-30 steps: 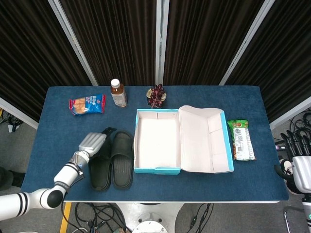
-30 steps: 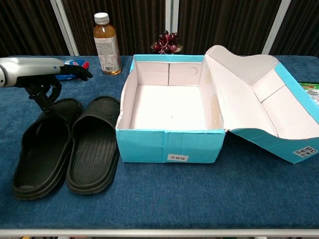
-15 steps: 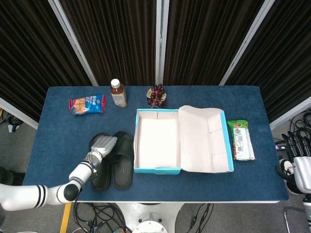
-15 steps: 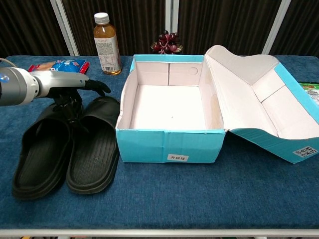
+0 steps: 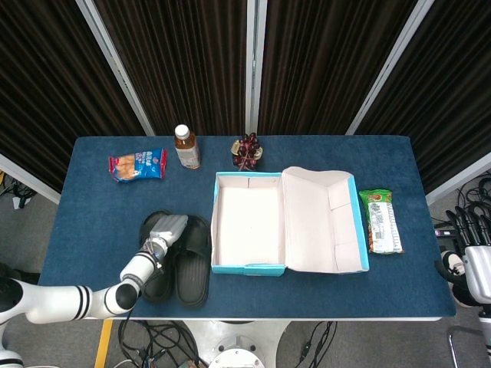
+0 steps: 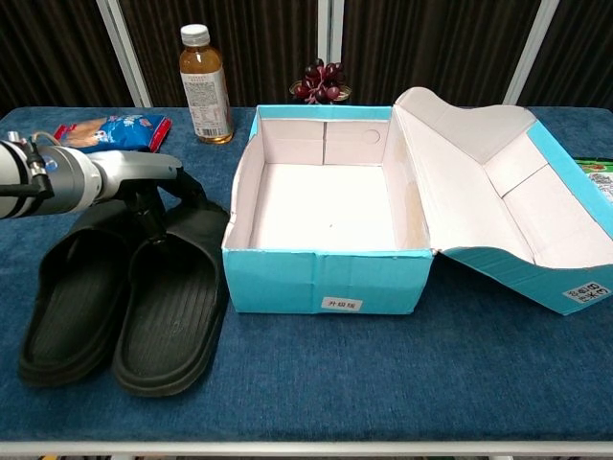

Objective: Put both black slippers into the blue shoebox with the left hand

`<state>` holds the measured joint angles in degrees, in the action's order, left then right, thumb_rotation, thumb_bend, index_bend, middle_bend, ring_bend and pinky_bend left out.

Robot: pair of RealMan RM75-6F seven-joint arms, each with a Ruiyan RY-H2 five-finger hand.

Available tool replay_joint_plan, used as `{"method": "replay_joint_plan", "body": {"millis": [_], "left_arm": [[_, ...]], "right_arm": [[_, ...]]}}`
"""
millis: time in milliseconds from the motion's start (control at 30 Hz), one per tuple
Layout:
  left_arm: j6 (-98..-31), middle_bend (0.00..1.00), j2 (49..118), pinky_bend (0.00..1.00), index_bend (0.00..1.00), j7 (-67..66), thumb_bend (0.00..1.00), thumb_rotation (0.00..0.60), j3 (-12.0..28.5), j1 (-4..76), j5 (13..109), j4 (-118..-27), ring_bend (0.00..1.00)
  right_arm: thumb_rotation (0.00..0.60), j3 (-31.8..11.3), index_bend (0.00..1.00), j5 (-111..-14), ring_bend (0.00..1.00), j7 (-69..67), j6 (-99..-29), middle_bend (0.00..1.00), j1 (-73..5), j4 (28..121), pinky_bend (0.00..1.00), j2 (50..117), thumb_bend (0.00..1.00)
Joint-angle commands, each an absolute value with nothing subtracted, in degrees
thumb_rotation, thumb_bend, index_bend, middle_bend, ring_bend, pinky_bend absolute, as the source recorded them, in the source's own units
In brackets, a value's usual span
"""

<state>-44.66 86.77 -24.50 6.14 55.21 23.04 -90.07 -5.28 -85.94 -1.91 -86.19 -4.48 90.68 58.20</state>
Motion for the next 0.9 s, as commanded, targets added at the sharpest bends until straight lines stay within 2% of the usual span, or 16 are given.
{"method": "replay_joint_plan", "body": {"millis": [33, 367, 600, 700, 900], "left_arm": [[-45.5, 0.47, 86.0, 0.83, 0.41, -23.1, 0.01, 0.600, 6.9, 54.8, 23.8, -90.9, 0.83], [-51.0, 0.47, 80.0, 0.83, 0.41, -18.0, 0.01, 0.600, 10.2, 51.8, 29.6, -97.2, 0.83], [-57.4, 0.47, 75.6, 0.83, 0.41, -11.7, 0.02, 0.600, 14.2, 47.6, 35.2, -99.8, 0.83], [-58.9, 0.47, 75.7, 0.83, 0.41, -7.0, 0.02, 0.600, 16.4, 46.1, 39.7, -98.8, 0.82], [-54.6, 0.46, 80.2, 0.83, 0.41, 11.5, 0.02, 0.600, 21.9, 45.5, 52.4, -93.5, 0.76]], "right_arm": [[0.600, -5.3, 0.00, -86.0, 0.00, -2.0, -86.3, 0.03, -4.5, 90.6, 0.00, 58.2, 0.08], [0.600, -5.5, 0.00, -86.6, 0.00, -2.3, -87.0, 0.03, -4.5, 90.5, 0.00, 58.0, 0.08], [0.600, -5.6, 0.00, -86.8, 0.00, -2.4, -87.5, 0.03, -4.4, 90.6, 0.00, 57.7, 0.08], [0.600, -5.7, 0.00, -86.8, 0.00, -2.4, -87.4, 0.03, -4.5, 90.8, 0.00, 57.5, 0.08], [0.600, -5.7, 0.00, -87.0, 0.00, -1.4, -87.1, 0.03, -4.7, 91.8, 0.00, 56.9, 0.08]]}}
